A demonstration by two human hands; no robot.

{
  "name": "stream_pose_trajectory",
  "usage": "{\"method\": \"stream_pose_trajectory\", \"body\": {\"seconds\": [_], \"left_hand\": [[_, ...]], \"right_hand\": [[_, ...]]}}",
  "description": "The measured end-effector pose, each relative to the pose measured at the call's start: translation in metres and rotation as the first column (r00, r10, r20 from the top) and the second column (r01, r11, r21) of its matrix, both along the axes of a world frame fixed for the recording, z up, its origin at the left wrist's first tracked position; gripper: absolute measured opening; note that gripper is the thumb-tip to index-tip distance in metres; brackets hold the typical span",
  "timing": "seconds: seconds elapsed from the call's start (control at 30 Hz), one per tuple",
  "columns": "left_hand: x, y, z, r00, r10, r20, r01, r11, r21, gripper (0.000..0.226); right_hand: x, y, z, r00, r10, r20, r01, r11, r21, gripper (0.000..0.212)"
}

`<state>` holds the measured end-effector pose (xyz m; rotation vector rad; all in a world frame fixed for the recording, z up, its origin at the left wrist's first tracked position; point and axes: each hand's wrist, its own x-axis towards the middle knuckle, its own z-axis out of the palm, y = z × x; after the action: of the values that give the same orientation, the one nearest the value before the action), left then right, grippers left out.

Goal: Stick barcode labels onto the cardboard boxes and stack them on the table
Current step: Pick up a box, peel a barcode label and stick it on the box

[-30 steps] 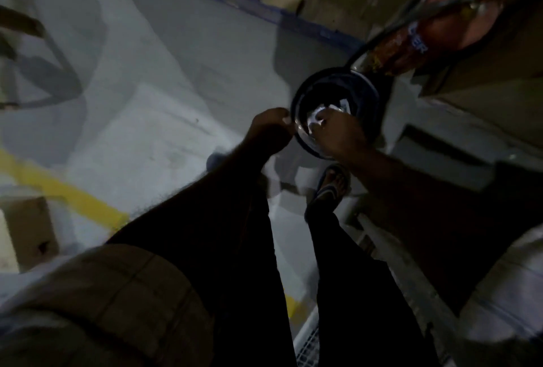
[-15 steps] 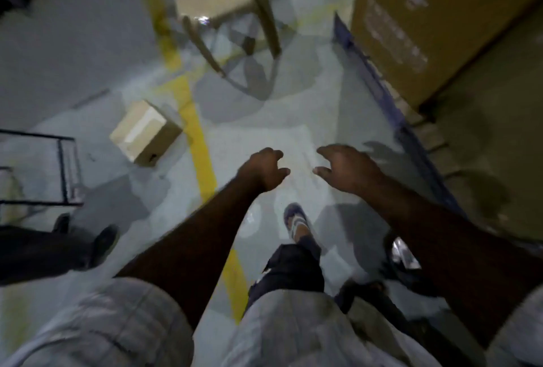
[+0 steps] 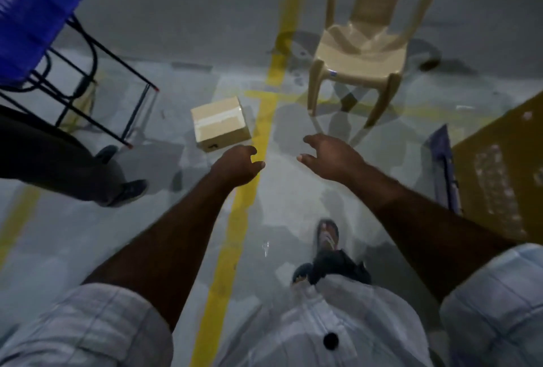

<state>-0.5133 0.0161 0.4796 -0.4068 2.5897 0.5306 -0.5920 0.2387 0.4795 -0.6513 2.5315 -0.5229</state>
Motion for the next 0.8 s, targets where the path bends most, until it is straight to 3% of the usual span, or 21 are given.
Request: {"method": "stream_pose_trajectory", "body": {"seconds": [0.4, 0.6, 0.8], "left_hand": [[-0.125, -0.107, -0.020, 0.949, 0.306, 0.078, -0.307, 0.952, -0.009, 0.056], [-0.177, -0.159, -0.039, 0.907, 0.387, 0.166, -0.396, 0.918, 0.026, 0.058], [-0.233, -0.259, -0.105, 0.867, 0.426, 0.258, -0.451, 0.891, 0.045, 0.059]], "right_hand": [[-0.181, -0.133, -0.041, 0.966, 0.203, 0.158, -0.212, 0.977, 0.038, 0.064], [-0.248, -0.190, -0.069, 0.949, 0.210, 0.237, -0.238, 0.967, 0.095, 0.066], [-0.308, -0.271, -0.128, 0.932, 0.146, 0.331, -0.202, 0.969, 0.142, 0.069]]}}
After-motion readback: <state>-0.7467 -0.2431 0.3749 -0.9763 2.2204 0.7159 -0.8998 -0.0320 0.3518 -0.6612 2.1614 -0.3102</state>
